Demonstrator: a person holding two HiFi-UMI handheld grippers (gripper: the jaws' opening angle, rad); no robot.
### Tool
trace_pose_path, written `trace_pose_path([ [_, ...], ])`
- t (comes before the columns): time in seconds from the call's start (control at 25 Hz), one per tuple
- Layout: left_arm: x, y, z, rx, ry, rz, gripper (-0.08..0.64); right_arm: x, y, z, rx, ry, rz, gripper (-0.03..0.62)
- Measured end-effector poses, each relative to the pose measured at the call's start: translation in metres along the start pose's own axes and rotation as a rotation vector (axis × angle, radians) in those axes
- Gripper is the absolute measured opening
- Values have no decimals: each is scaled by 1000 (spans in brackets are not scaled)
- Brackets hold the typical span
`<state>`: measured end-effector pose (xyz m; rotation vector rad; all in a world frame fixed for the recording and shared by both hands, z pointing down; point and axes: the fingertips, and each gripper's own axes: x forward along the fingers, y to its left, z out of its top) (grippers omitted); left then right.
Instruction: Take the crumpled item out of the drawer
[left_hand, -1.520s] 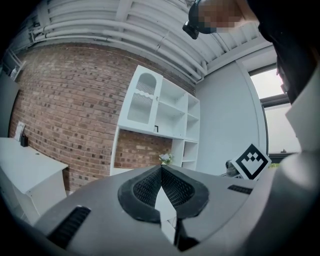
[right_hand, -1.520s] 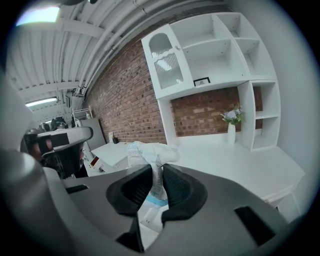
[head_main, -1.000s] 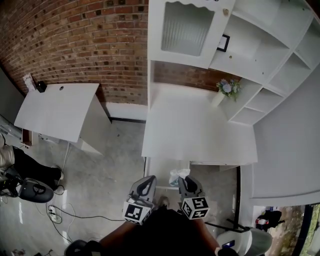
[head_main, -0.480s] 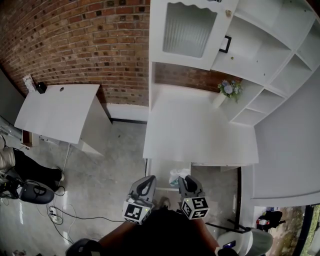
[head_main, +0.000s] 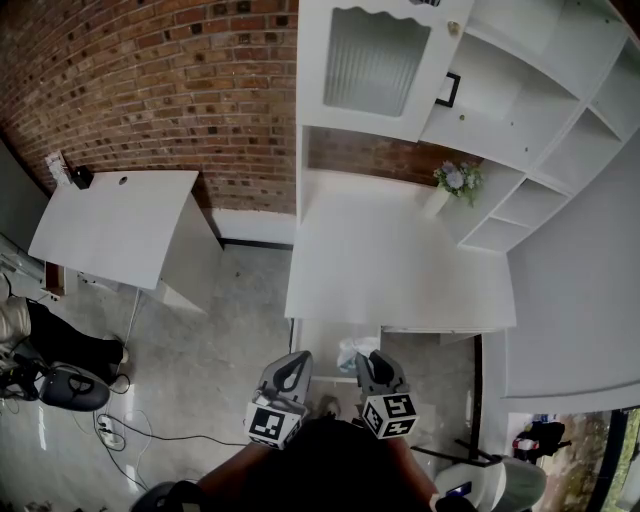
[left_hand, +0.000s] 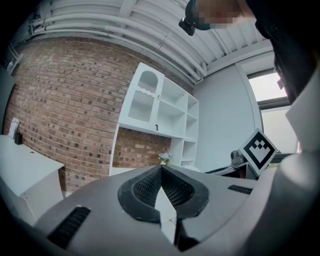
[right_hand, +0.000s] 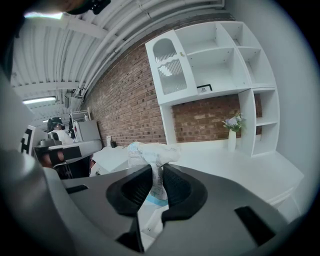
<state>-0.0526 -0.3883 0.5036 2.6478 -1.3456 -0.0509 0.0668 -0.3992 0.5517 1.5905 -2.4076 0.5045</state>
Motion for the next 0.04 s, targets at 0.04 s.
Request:
trace_pose_path([
  [0.04, 0, 0, 1, -1, -3, 1, 25, 0, 0, 0, 0, -1, 1, 78],
])
